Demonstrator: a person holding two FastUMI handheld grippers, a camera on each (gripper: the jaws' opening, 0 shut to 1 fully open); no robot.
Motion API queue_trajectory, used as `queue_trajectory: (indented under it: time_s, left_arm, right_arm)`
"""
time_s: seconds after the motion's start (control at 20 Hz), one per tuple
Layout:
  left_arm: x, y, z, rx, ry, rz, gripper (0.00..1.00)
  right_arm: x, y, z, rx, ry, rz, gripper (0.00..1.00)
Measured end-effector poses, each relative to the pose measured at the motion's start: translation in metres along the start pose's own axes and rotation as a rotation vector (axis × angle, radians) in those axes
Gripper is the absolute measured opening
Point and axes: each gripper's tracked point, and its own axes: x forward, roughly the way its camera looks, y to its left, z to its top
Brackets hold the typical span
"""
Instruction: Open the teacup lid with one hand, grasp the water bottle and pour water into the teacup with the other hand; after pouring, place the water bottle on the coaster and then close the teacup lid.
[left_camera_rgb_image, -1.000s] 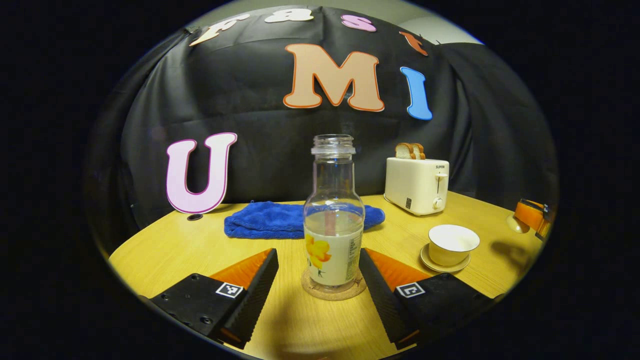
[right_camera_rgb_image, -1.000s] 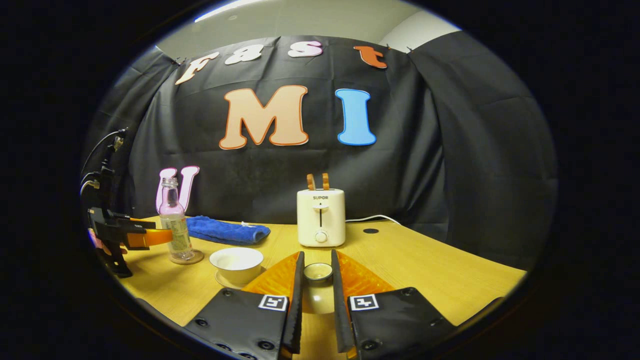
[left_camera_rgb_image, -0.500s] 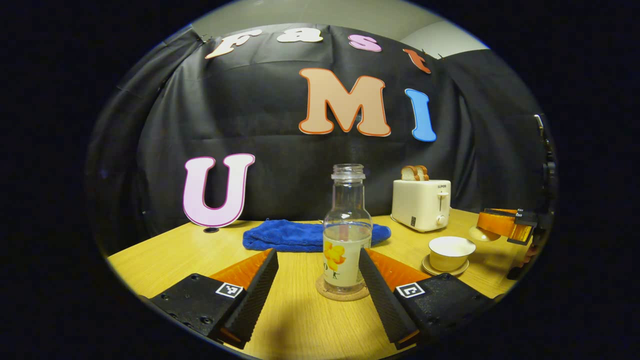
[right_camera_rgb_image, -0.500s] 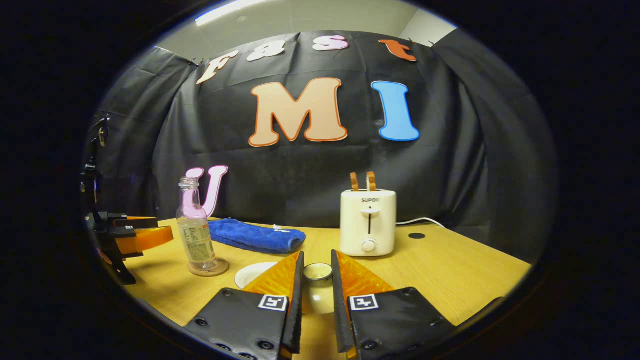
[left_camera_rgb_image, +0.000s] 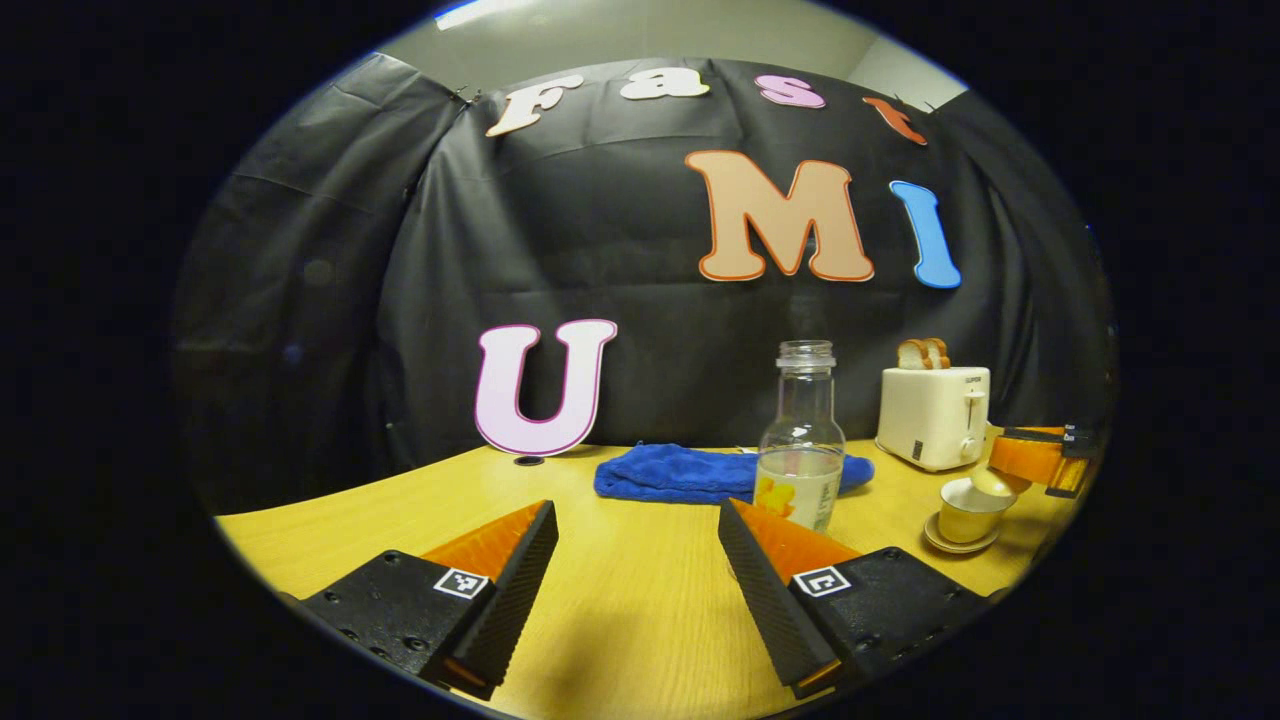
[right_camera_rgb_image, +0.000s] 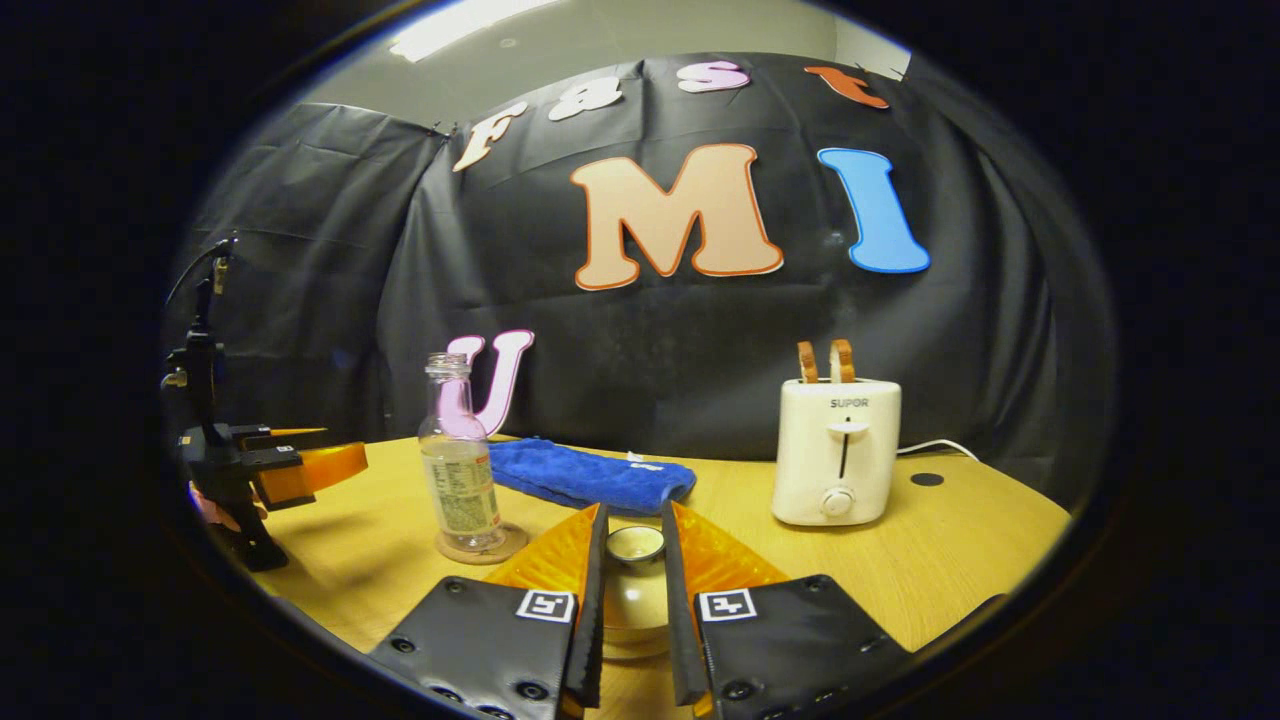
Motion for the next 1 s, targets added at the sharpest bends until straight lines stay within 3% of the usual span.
queue_trajectory:
  time_s: [0.4,0.7,1.0]
  left_arm:
    - [-0.011,0.010,0.002,0.001,0.003,0.043,0.94]
    - [-0.012,0.009,0.003,0.002,0.002,0.045,0.94]
    - [-0.013,0.009,0.003,0.002,0.001,0.046,0.94]
  right_arm:
    - [0.010,0.012,-0.013,-0.002,0.083,0.074,0.31]
    - [0.015,0.007,-0.019,0.004,0.134,0.041,0.29]
    - [0.018,0.002,-0.023,-0.001,0.158,0.009,0.33]
